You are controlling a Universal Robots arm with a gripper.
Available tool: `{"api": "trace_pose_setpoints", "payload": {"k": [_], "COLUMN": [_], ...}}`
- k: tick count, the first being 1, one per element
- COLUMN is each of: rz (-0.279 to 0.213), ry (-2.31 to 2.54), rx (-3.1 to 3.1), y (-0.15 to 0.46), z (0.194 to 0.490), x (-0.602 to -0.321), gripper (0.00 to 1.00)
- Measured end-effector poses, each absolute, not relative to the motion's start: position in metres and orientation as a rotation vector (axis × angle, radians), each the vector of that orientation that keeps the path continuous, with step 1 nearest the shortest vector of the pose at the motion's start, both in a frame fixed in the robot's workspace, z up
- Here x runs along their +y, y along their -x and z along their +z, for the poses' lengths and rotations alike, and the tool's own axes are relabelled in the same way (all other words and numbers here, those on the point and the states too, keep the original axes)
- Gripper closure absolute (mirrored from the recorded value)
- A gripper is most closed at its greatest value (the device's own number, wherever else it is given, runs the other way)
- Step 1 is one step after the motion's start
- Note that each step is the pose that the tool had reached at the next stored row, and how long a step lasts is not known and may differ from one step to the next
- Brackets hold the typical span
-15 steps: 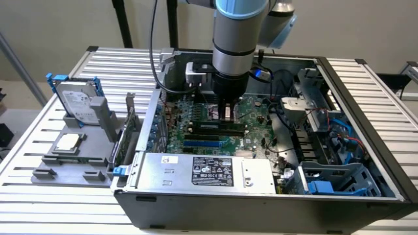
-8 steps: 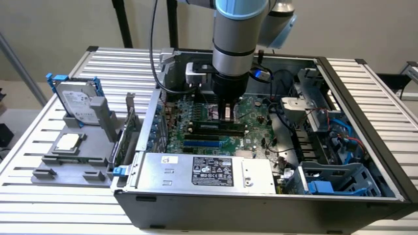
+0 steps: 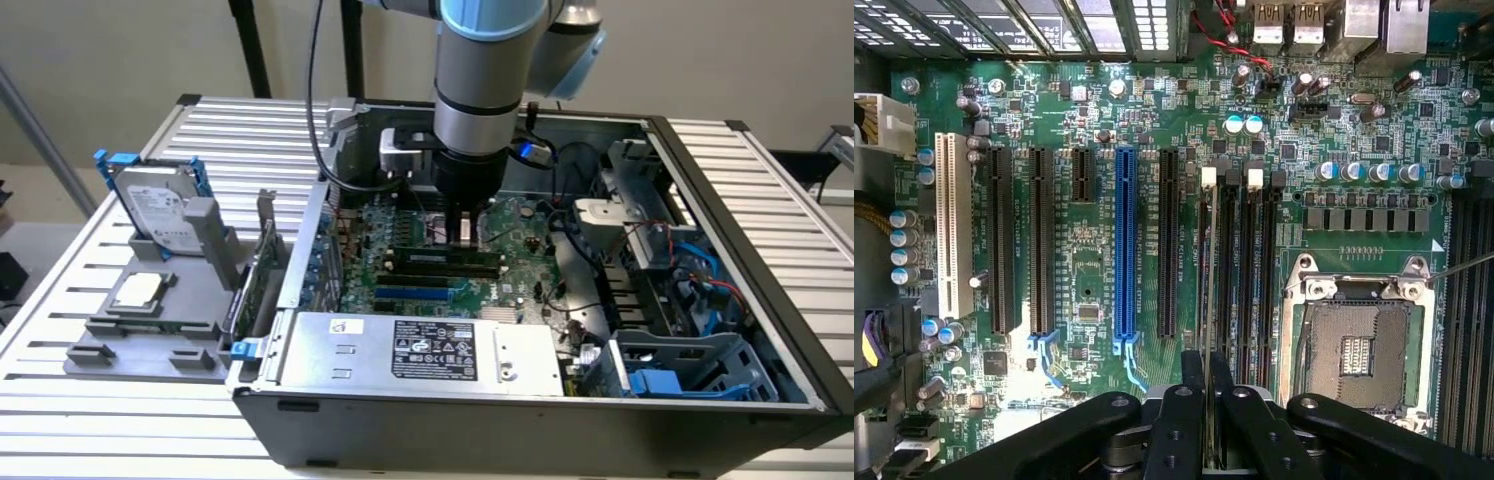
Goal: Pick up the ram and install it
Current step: 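Insert the ram into the slot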
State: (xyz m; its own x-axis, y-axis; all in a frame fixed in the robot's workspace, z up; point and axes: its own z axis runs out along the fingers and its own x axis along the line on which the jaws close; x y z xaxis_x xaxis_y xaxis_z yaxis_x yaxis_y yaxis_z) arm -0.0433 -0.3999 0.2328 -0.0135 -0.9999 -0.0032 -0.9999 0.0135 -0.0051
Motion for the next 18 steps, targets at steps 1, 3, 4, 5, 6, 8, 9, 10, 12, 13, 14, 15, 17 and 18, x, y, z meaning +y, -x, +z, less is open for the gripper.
{"api": "trace_pose_setpoints", "payload": {"k": [1,3,4,5,6,8,9,10,12,13,14,15,17,18], "rz": [-0.002,-0.002,-0.002,-0.002,-0.003,-0.003,-0.003,-0.003,-0.003,-0.003,-0.003,-0.003,-0.003,-0.003], "ry": [2.203,2.203,2.203,2.204,2.204,2.204,2.204,2.204,2.205,2.206,2.208,2.209,2.21,2.21], "rx": [2.232,2.231,2.231,2.231,2.231,2.231,2.231,2.231,2.23,2.229,2.228,2.227,2.226,2.225], "y": [0.0432,0.043,0.043,0.0428,0.0426,0.0425,0.0425,0.0424,0.0424,0.0424,0.0424,0.0424,0.0424,0.0424], "z": [0.2327,0.2324,0.2321,0.2319,0.2318,0.2314,0.2312,0.2308,0.2298,0.2291,0.2283,0.2275,0.2261,0.2257], "x": [-0.3999,-0.3999,-0.3999,-0.3999,-0.3999,-0.3999,-0.3999,-0.3999,-0.3999,-0.3999,-0.3999,-0.3998,-0.3996,-0.3994], "gripper": [0.86,0.86,0.86,0.86,0.86,0.86,0.86,0.86,0.86,0.86,0.86,0.86,0.86,0.86]}}
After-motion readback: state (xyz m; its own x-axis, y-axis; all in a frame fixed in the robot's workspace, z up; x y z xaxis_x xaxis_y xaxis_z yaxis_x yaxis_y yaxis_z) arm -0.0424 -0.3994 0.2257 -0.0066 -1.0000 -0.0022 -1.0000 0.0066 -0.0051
